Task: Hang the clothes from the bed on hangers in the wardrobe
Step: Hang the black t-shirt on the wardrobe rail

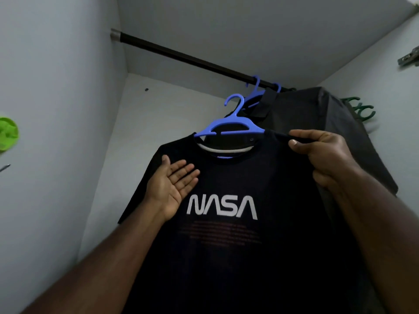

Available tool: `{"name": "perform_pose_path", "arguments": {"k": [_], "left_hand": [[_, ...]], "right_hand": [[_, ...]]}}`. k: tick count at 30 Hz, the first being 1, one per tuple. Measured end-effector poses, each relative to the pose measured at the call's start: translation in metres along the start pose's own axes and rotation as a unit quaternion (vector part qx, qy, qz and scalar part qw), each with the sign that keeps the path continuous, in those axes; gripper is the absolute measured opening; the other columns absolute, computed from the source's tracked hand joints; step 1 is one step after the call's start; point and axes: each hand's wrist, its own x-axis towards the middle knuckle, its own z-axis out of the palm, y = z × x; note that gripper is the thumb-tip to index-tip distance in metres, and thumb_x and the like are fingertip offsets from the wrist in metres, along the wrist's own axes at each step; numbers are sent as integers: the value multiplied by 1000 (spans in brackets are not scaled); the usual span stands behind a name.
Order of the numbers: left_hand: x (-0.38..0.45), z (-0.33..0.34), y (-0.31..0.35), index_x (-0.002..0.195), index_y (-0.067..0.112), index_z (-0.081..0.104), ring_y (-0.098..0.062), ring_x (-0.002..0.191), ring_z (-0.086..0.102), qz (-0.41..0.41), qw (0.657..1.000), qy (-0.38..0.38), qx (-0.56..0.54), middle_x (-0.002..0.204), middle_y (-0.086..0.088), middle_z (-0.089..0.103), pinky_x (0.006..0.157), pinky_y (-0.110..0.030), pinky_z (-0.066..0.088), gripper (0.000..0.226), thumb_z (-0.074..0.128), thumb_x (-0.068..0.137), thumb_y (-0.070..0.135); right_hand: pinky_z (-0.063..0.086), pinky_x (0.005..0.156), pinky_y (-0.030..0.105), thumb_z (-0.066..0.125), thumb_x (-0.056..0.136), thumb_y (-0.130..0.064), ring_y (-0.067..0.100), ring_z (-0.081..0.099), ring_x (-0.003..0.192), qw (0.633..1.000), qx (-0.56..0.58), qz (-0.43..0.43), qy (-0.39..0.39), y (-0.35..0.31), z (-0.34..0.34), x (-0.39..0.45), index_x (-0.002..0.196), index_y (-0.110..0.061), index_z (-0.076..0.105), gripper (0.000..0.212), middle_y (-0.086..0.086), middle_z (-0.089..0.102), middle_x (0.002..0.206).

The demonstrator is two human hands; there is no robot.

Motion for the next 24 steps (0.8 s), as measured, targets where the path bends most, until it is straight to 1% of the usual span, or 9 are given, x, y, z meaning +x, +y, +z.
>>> {"name": "perform_pose_path", "arguments": {"k": [1, 3, 6, 9, 12, 16, 20, 24], "left_hand": [[4, 0, -1, 126, 4, 60, -30, 105, 72, -25, 999, -16, -14, 119, -17, 71, 87, -41, 59, 61, 41, 101, 56], [15, 2, -2, 128, 3, 59, -32, 108, 70, -41, 998, -35, -16, 120, -17, 71, 86, -41, 60, 68, 37, 100, 61], [32, 11, -5, 131, 4, 58, -33, 110, 70, -32, 998, -47, 7, 121, -16, 71, 88, -43, 59, 69, 36, 99, 62], [49, 23, -8, 130, 6, 59, -33, 109, 70, -17, 998, -55, 39, 121, -16, 71, 91, -44, 56, 68, 38, 99, 62], [67, 32, -15, 130, 8, 60, -31, 109, 70, -2, 994, -70, 79, 121, -13, 71, 90, -45, 56, 67, 39, 98, 63], [87, 45, -20, 127, 10, 63, -28, 110, 70, 14, 990, -78, 116, 122, -11, 71, 94, -45, 55, 68, 38, 96, 66], [101, 54, -24, 127, 12, 64, -26, 113, 68, 21, 989, -81, 124, 124, -8, 70, 100, -48, 52, 68, 35, 97, 66], [112, 65, -21, 128, 14, 64, -24, 115, 67, 25, 985, -95, 139, 125, -6, 70, 103, -48, 50, 69, 34, 96, 68]], "right_hand": [[61, 71, 29, 76, 82, -1, 17, 75, 84, 1000, 2, -9, 4, -1, 2, 6, 100, -16, 77, 24, 9, 76, 97], [60, 69, 25, 76, 83, -1, 14, 74, 86, 1000, 3, -26, 11, -4, 5, 18, 102, -16, 77, 24, 6, 75, 98], [58, 65, 19, 75, 85, -3, 12, 72, 88, 999, -6, -47, 24, -7, 10, 37, 105, -17, 76, 25, 2, 73, 99], [59, 69, 22, 74, 86, -4, 11, 70, 90, 997, -18, -63, 38, -10, 15, 58, 106, -18, 76, 25, 1, 72, 100], [58, 68, 20, 72, 88, -4, 9, 67, 90, 996, -32, -73, 46, -11, 20, 78, 108, -17, 74, 25, -1, 70, 101], [63, 76, 33, 74, 86, -1, 17, 71, 90, 994, -31, -84, 58, -12, 29, 107, 105, -14, 75, 23, 5, 72, 100], [63, 76, 35, 74, 85, 0, 20, 72, 91, 994, -39, -87, 60, -12, 41, 134, 104, -14, 76, 24, 7, 72, 101], [63, 76, 38, 76, 83, -3, 22, 72, 90, 992, -58, -84, 74, -19, 48, 158, 99, -16, 77, 20, 6, 74, 97]]}}
